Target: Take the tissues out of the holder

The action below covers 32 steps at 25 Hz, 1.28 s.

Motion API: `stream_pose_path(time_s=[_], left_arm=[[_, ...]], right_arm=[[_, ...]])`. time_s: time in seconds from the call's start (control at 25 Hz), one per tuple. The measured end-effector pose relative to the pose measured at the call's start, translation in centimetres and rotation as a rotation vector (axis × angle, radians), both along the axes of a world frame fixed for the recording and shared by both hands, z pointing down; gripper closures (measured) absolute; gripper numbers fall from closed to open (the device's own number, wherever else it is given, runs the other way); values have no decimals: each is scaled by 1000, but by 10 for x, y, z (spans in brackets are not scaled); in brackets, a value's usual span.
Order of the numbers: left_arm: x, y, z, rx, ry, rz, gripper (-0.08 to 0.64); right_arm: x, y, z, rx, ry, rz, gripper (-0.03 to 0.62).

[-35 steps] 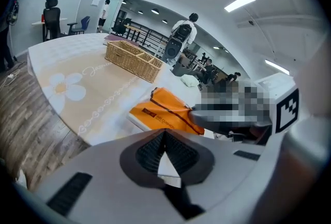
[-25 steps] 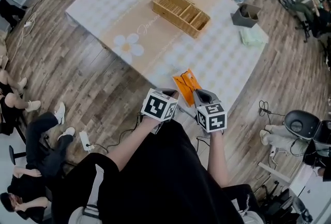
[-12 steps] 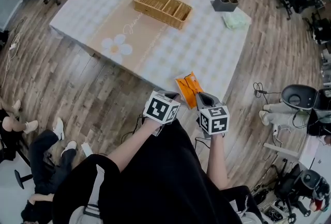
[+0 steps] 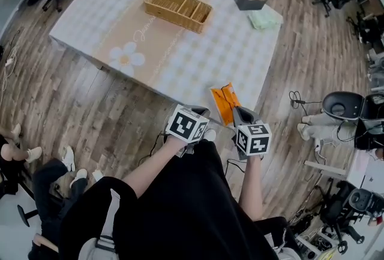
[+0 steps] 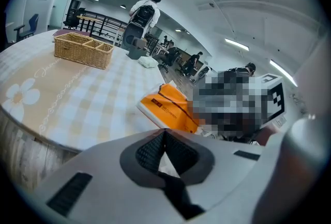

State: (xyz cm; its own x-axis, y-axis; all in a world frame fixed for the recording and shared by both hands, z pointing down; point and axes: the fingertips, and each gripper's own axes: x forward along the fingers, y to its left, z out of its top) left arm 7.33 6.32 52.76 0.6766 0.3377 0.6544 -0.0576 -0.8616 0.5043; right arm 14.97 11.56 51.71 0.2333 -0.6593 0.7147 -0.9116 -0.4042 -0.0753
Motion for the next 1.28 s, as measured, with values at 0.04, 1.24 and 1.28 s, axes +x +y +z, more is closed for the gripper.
stream_pose_path(time_s=[0.04, 1.24, 1.28], left_arm=[[2, 1, 0, 1, -1, 3, 560], [150, 39, 12, 11, -43, -277, 560], [153, 41, 13, 10, -45, -286, 560]], right_arm=[[4, 1, -1, 1, 2, 4, 577], [168, -4, 10, 13, -18, -315, 577], [172, -5, 11, 14, -20, -325, 577]])
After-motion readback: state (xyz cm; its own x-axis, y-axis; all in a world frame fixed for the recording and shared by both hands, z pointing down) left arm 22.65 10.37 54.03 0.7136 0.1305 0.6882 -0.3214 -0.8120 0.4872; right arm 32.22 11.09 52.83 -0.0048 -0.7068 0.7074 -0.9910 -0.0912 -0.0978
